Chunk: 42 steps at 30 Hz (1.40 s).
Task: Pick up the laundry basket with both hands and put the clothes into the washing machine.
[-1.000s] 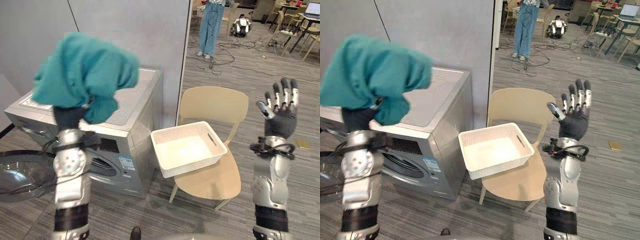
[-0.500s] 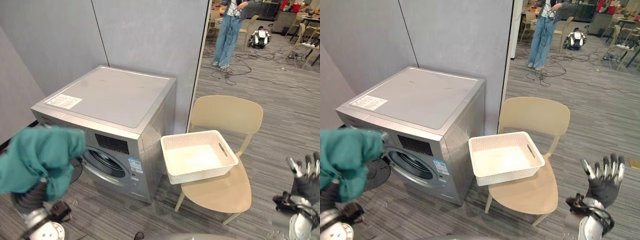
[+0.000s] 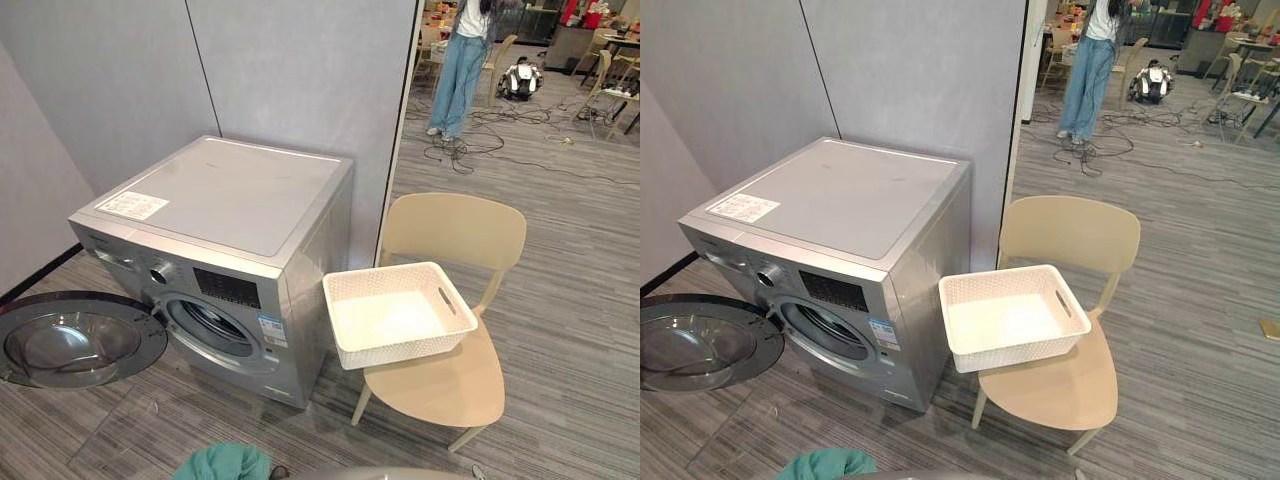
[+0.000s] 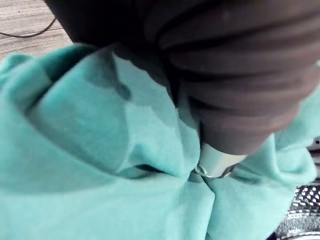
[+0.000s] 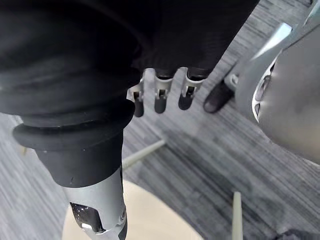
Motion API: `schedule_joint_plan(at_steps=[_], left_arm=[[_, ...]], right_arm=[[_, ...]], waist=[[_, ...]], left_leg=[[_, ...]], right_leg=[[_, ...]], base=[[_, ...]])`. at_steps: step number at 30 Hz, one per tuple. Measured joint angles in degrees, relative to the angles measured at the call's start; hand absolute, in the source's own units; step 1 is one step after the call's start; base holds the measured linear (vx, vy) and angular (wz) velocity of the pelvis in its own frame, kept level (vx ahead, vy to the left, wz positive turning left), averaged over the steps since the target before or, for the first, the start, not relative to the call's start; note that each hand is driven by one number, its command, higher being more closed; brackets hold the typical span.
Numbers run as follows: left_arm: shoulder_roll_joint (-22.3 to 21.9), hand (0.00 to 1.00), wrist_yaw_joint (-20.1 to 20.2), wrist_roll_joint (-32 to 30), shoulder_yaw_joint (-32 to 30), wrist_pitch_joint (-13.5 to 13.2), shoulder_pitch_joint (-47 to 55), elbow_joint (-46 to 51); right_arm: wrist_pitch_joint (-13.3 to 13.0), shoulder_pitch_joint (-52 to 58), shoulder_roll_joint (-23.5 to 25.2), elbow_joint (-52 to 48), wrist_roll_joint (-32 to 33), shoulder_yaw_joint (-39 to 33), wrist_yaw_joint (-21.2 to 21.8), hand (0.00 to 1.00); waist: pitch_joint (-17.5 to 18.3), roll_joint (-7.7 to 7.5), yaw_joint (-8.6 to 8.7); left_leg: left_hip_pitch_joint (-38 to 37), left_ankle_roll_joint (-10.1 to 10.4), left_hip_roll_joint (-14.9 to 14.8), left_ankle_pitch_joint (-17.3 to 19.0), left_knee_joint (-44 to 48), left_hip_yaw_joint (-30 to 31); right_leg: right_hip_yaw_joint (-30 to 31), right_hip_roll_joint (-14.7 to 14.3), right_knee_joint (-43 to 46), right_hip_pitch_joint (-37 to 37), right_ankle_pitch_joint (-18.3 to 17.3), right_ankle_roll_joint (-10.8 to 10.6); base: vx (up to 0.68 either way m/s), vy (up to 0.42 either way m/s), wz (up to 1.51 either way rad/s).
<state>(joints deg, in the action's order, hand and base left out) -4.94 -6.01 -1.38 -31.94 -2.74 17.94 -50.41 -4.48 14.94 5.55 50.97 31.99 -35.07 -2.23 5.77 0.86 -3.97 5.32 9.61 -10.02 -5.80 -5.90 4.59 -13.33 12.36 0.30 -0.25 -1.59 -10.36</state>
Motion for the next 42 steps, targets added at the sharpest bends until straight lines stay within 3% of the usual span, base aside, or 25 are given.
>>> schedule_joint_plan(at_steps=[6,9,12,15,17,20,22,23,24,25,27,28,29,30,31,33,37,42], left_arm=[[1.0,1.0,0.9,-0.9,4.0,-0.6,-4.1,-1.9],[2.6,1.0,0.9,-0.8,8.2,-1.4,-5.6,-1.6],[2.6,1.0,0.7,-0.8,9.3,-2.2,-7.3,0.8],[1.1,1.0,0.6,0.6,9.3,-2.2,-8.0,2.3],[0.1,1.0,0.6,1.2,9.7,-2.2,-7.9,3.1],[0.2,1.0,0.6,1.3,11.2,-2.2,-8.0,3.3],[0.2,1.0,0.7,1.6,11.0,-2.2,-7.8,3.5],[0.7,1.0,0.6,1.8,10.6,-2.2,-8.2,3.6],[0.6,1.0,0.6,1.8,9.0,-2.1,-7.8,3.4],[0.4,1.0,0.5,1.8,8.4,-2.2,-7.7,2.7],[0.3,1.0,0.5,1.8,8.9,-2.2,-7.8,2.3],[0.5,1.0,0.6,1.8,9.5,-2.7,-7.9,1.9],[0.8,1.0,0.6,2.0,8.8,-2.8,-8.7,0.7],[0.8,1.0,0.6,2.0,8.8,-2.8,-9.2,0.0],[1.2,1.0,0.6,1.9,9.1,-1.7,-10.6,-2.7],[3.5,1.0,0.6,1.4,12.1,-1.9,-10.6,-3.2],[6.2,1.0,0.8,-1.3,17.7,-2.3,-10.6,-3.8],[7.4,1.0,0.9,-1.6,18.4,-2.5,-8.5,-4.5]], right_arm=[[0.4,-3.6,-0.1,2.2,-1.1,2.5,-0.2,0.0],[0.2,-5.8,-0.9,2.0,-1.2,5.8,-0.3,0.0],[0.0,-8.3,-0.9,2.7,-1.1,7.2,-0.6,0.0],[0.1,-12.2,-1.4,4.9,-2.1,9.5,-1.4,0.0],[0.1,-14.7,-2.9,6.0,-8.2,11.9,-1.4,0.0],[0.1,-17.6,-5.8,6.0,-14.3,15.4,-0.8,0.0],[0.4,-20.5,-7.7,6.0,-15.3,16.0,-0.2,0.0],[0.5,-21.2,-7.8,6.1,-16.1,16.0,-0.3,0.0],[0.4,-22.0,-7.7,5.9,-16.8,16.0,-0.3,0.0],[0.5,-21.8,-7.7,5.9,-16.8,15.9,-0.3,0.0],[0.8,-21.0,-8.2,6.6,-16.8,14.9,-0.4,0.0],[0.8,-21.0,-8.1,6.8,-16.7,14.2,-0.4,0.0],[0.6,-21.3,-7.7,7.5,-16.7,14.1,-0.3,0.0],[0.6,-21.4,-7.9,7.9,-16.7,13.9,-0.2,0.0],[0.8,-21.7,-8.3,9.5,-16.6,12.7,-0.3,0.0],[1.2,-21.0,-7.7,11.3,-16.8,13.1,-0.3,0.0],[1.3,-19.3,-7.3,11.8,-16.9,13.1,-0.2,0.0],[2.5,-19.1,-8.0,13.5,-18.6,13.0,-0.3,0.0]], waist=[[-2.2,-0.17,-0.07],[-4.7,-0.31,0.16],[-7.8,-1.6,0.08],[-9.2,-1.39,-0.27],[-9.9,0.05,-0.41],[-10.3,0.84,-1.68],[-10.7,0.67,-3.18],[-10.8,0.68,-3.31],[-10.8,0.57,-3.02],[-10.8,0.75,-2.88],[-10.4,1.44,-2.44],[-10.2,1.05,-1.19],[-10.5,0.95,-0.88],[-10.5,1.32,-0.95],[-10.5,2.71,-0.64],[-11.2,1.32,-0.28],[-11.0,1.18,0.04],[-11.0,1.25,-0.05]], left_leg=[[-0.4,-0.3,0.0,0.7,0.0,-1.6],[-0.6,-0.2,0.0,1.0,0.4,-1.0],[1.8,0.6,0.3,1.8,4.3,2.6],[6.8,1.1,0.5,2.6,10.7,7.8],[8.7,0.9,1.7,0.4,11.4,12.6],[10.2,-1.7,4.7,-7.6,8.6,13.7],[10.8,-3.1,6.0,-15.1,5.3,11.4],[11.7,-3.0,6.3,-12.6,8.5,8.5],[13.5,-5.1,6.3,-5.2,18.2,2.2],[14.2,-7.9,5.8,-1.2,24.2,-2.6],[13.9,-10.1,7.2,-3.4,21.4,-4.3],[12.2,-8.1,7.3,-7.3,13.2,-2.6],[11.7,-5.9,7.3,-5.7,10.2,-1.8],[11.7,-5.4,7.0,-4.6,10.2,-1.8],[9.6,-4.9,7.0,-3.1,7.2,-1.4],[5.2,-5.6,8.5,-5.4,1.9,-1.2],[3.7,-5.9,10.8,-6.0,0.5,0.4],[2.8,-5.9,12.3,-5.9,0.1,1.6]], right_leg=[[1.2,0.3,0.8,-1.0,-0.1,0.0],[1.4,1.1,8.7,-3.5,-4.2,0.6],[-1.1,2.1,16.3,-5.1,-8.7,0.2],[-8.2,2.0,20.0,-3.7,-12.0,0.8],[-15.3,2.1,20.5,-0.4,-13.9,1.2],[-21.7,4.0,20.6,2.0,-15.6,1.4],[-25.5,5.6,19.8,2.5,-14.6,2.8],[-25.9,6.2,19.6,2.7,-14.1,2.8],[-26.6,7.1,19.8,3.4,-13.7,2.7],[-27.7,7.5,20.2,4.6,-13.5,2.6],[-28.5,6.7,20.2,4.9,-12.3,4.4],[-28.2,5.2,14.8,4.8,-10.7,6.3],[-29.7,3.5,10.2,6.3,-9.1,1.5],[-30.0,3.1,10.1,6.6,-9.0,1.4],[-31.0,2.7,10.6,7.6,-8.9,1.3],[-30.4,3.0,9.5,9.5,-8.0,2.0],[-30.7,4.2,8.5,11.4,-7.3,2.4],[-31.2,5.0,8.4,12.8,-7.6,2.3]], base=[[0.03,-0.002,-0.12],[0.06,-0.035,0.06],[0.05,-0.105,0.6],[0.04,-0.135,1.06],[0.01,-0.151,1.65],[0.0,-0.054,1.22],[-0.02,-0.001,0.72],[0.06,0.055,0.29],[0.1,0.077,0.27],[0.09,0.065,0.58],[-0.01,0.063,0.84],[-0.06,0.063,0.92],[-0.04,0.055,0.76],[-0.01,0.093,0.55],[0.01,0.12,0.39],[0.0,0.107,0.19],[0.01,0.058,0.17],[-0.02,0.015,0.13]])
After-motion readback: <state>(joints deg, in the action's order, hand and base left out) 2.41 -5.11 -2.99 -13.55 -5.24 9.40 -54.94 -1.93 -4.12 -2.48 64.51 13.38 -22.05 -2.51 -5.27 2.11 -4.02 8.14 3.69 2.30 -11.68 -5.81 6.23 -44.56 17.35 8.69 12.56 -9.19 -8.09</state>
